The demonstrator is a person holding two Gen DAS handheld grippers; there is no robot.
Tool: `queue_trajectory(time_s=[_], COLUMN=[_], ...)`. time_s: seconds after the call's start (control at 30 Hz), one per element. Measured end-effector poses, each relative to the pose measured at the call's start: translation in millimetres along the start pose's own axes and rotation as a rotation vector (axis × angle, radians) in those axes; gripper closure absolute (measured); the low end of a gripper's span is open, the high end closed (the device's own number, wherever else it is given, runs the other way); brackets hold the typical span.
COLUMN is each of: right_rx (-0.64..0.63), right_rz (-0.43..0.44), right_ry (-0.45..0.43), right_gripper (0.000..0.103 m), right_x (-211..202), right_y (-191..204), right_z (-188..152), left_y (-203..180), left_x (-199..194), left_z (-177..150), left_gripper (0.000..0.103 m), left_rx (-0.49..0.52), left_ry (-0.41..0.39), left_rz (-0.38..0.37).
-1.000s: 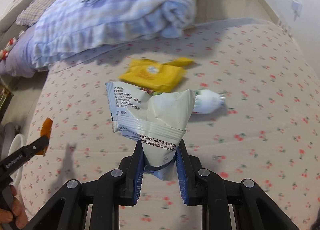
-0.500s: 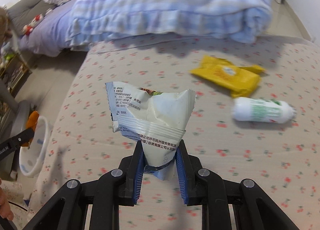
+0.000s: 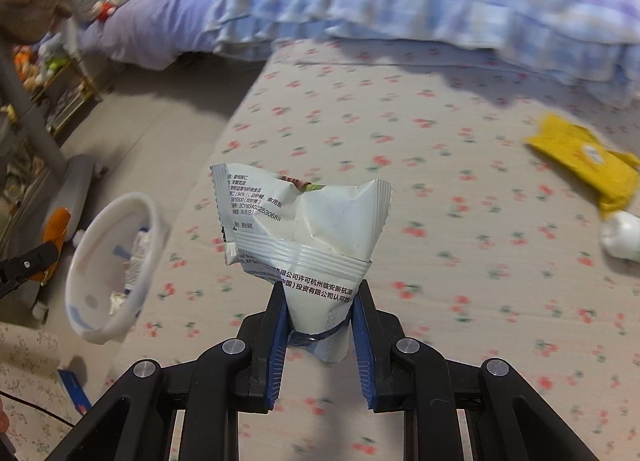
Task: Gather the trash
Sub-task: 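Open the left tool over the bin while the right tool releases the white wrapper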
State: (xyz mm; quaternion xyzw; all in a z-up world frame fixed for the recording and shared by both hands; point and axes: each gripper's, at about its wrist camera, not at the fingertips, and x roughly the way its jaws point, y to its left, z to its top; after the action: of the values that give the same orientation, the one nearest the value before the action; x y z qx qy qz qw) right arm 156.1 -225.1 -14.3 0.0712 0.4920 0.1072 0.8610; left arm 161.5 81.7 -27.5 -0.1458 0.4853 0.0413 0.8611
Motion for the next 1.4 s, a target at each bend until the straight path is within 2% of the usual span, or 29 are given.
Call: queue_trajectory(time_s=[0.2, 0.37, 0.4, 0.47, 0.5, 0.53, 0.7, 1.0, 1.1, 1.13, 1.17, 1.4], right_rx=[-0.044, -0.06, -0.066, -0.084, -0.099, -0.109, -0.158, -0.195, -0.186, -0.178, -0.167, -0.139], right_rz=[0.059, 0.149, 0.161, 0.178, 0.182, 0.185, 0.189, 0.185, 0.204, 0.218, 0.225, 0.174], right_ry=[0.005, 0.02, 0.02, 0.018, 0.016, 0.016, 0.017, 0.033, 0.013, 0.004, -0.001, -0.039], right_gripper=[0.077, 0.077, 0.077, 0.076, 0.076, 0.076, 0.076, 0.073, 0.065, 0.049, 0.038, 0.035], right_x=[20, 39, 41, 47, 50, 52, 63, 86, 86, 85, 84, 68], right_y=[38, 71, 77, 90, 99, 105, 125, 147, 148, 147, 145, 125], right_z=[4, 5, 6, 5, 5, 3, 1, -4, -4, -3, -3, 1], left_y=[39, 55, 55, 57, 58, 59, 67, 90, 97, 98, 100, 103], left_x=[8, 15, 15, 14, 13, 12, 8, 5, 4, 4, 4, -1], left_z=[2, 8, 10, 10, 10, 9, 7, 2, 1, 0, -1, -3], left_gripper=[0.087, 0.084, 0.08, 0.063, 0.049, 0.041, 0.037, 0.026, 0.019, 0.016, 0.015, 0.014], left_rx=[-0.034, -0.053, -0.052, -0.055, -0.057, -0.057, -0.039, -0.065, -0.088, -0.093, -0.098, -0.124], left_ry=[0.023, 0.031, 0.034, 0.029, 0.026, 0.022, 0.025, 0.045, 0.048, 0.049, 0.05, 0.049], left_rz=[0.021, -0.038, -0.023, 0.011, 0.015, 0.022, 0.068, 0.125, 0.132, 0.133, 0.134, 0.117])
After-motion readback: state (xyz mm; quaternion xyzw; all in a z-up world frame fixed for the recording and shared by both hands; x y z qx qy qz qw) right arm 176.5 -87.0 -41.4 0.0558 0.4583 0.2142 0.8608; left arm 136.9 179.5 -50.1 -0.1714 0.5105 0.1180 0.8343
